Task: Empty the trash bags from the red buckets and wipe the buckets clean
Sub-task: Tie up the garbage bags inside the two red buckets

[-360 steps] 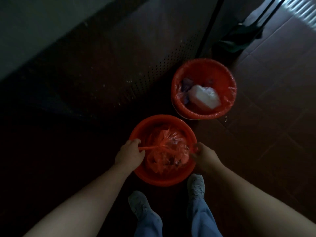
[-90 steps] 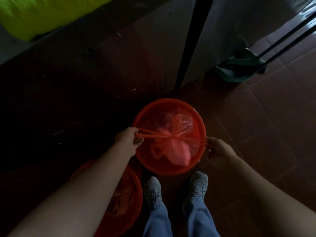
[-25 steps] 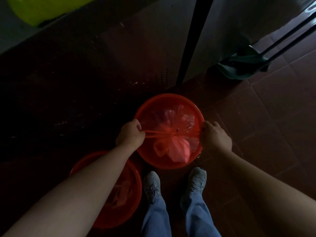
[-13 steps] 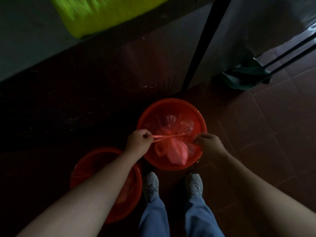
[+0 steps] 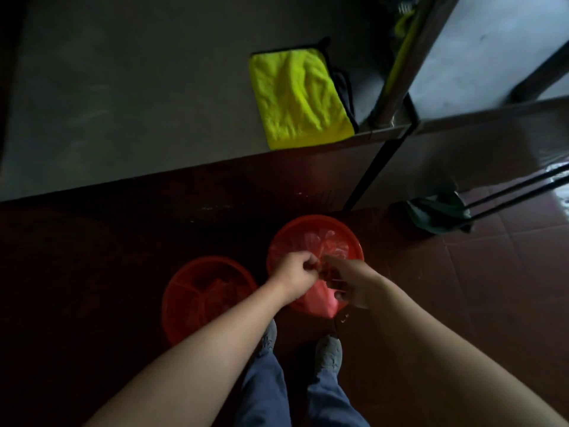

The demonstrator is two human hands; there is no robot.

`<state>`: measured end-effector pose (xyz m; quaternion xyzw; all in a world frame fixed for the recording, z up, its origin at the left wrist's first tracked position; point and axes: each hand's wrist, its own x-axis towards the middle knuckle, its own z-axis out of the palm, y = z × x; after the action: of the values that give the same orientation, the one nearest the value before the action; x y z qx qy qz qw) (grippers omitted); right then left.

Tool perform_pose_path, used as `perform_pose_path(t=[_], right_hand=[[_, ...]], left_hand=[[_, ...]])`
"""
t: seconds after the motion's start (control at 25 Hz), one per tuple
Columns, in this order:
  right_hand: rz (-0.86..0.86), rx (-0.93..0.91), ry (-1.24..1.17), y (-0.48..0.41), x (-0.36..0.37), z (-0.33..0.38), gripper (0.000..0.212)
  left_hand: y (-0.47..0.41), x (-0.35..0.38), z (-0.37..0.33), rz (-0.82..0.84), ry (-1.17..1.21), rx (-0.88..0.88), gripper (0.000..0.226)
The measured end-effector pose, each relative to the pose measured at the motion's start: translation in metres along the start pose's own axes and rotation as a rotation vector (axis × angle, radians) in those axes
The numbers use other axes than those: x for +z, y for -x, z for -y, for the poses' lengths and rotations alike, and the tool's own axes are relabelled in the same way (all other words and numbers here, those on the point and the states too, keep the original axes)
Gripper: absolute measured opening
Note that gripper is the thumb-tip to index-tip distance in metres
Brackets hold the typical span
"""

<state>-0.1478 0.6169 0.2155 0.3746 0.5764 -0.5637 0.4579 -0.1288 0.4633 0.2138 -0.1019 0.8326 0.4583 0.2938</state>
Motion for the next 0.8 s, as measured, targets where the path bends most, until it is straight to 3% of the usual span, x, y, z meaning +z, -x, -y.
perform_pose_path(t=[0.2,0.4,0.64,0.8], right_hand=[[-0.069,-0.062,0.109,0.047,0.017,0.023,0.013],[-0.029,-0.105,0.153,0.099,0.039,0.027,0.003],[-0.017,-0.171,0.086,0.139,0.080,0.029,0.015],[-0.064,-0.172,-0.019,0.144,0.110,0.019,0.006]], left_hand=[[0.050,-0.025,-0.023,0.013,-0.047,0.013,0.026],[0.102,-0.070,-0.025,-0.118,-0.065,-0.099,0.023],[0.153,-0.143,0.018,-0.183,-0.101,-0.223,0.017],[0.170,-0.188,0.056,-0.213,-0.096,-0.227,0.019]])
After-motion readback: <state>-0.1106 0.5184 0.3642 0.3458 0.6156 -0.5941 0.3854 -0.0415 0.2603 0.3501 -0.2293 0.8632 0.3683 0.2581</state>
